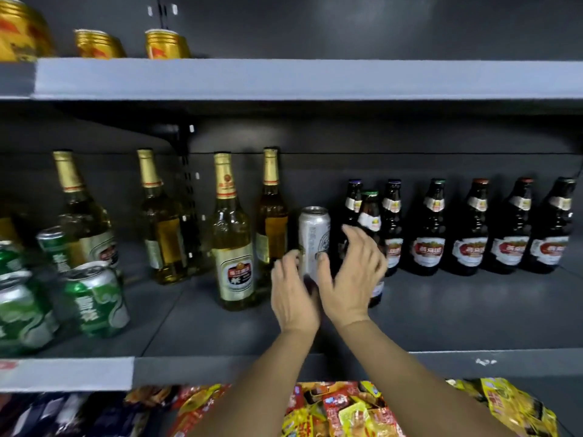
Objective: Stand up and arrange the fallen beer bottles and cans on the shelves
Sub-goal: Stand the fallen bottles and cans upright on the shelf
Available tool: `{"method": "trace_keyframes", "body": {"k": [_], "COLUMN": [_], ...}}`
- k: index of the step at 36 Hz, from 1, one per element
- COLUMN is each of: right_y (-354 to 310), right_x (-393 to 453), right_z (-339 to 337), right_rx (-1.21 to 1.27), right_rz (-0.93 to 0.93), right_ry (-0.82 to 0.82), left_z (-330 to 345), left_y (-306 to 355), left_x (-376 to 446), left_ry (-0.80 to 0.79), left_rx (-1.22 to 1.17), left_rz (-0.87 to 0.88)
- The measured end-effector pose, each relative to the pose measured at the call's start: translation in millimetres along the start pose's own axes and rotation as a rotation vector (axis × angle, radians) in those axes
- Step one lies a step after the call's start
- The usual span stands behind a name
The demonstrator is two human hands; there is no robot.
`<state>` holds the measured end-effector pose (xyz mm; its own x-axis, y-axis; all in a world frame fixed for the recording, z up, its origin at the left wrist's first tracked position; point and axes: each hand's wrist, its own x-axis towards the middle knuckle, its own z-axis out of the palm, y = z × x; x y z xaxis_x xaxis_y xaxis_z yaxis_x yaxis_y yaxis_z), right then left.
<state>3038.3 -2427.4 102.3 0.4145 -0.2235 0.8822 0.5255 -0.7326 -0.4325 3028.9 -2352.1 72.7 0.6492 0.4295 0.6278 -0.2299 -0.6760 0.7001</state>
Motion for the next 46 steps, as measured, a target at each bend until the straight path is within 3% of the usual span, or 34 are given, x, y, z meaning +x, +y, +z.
{"method": "trace_keyframes", "body": {"k": [3, 8, 11, 14, 18, 24, 30, 33, 36, 38, 41, 46], "right_y": [-37.2, -67.2, -75.5, -81.2, -88.8, -93.2, -115.1, -124.1, -128.6, -128.8, -123.4, -113.4], "right_x": [-19.1, -33.7, -39.5, -44.6, -52.9, -51.4, -49.8, -47.8, -36.8, -25.8, -9.3, 6.9], "right_z": [20.5, 57.4, 74.1, 85.2, 92.7, 103.8, 126.3, 134.7, 127.6, 124.8, 130.2, 142.7], "right_rx": [0.146, 0.27, 0.24, 0.195, 0.003, 0.105, 0.27, 0.248, 0.094, 0.022, -0.001, 0.0], "right_rz": [0.043, 0.455, 0.501, 0.517, 0.421, 0.444, 0.424, 0.42, 0.347, 0.29, 0.304, 0.35], "right_ry": [-0.149, -0.494, -0.666, -0.806, -0.859, -0.849, -1.004, -0.906, -0.437, -0.214, -0.168, -0.29], "left_z": [-36.0, -84.5, -97.7, -99.3, -96.9, -99.0, -119.8, -133.7, -145.6, -152.4, -161.3, -166.6], "left_y": [-12.3, -50.1, -68.3, -80.5, -90.0, -95.2, -109.9, -119.5, -129.1, -133.7, -137.9, -142.8], "left_x": [14.2, 31.7, 41.3, 57.4, 74.3, 85.6, 94.0, 99.6, 103.4, 105.4, 107.5, 109.0], "left_ry": [0.204, 0.305, 0.203, -0.062, -0.274, -0.232, -0.095, -0.028, 0.043, 0.086, 0.112, 0.133], "left_rx": [0.049, 0.09, -0.008, -0.149, -0.298, -0.24, -0.185, -0.131, -0.095, -0.09, -0.1, -0.098], "left_rz": [0.078, 0.085, -0.074, -0.289, -0.358, -0.349, -0.421, -0.446, -0.462, -0.488, -0.529, -0.527]}}
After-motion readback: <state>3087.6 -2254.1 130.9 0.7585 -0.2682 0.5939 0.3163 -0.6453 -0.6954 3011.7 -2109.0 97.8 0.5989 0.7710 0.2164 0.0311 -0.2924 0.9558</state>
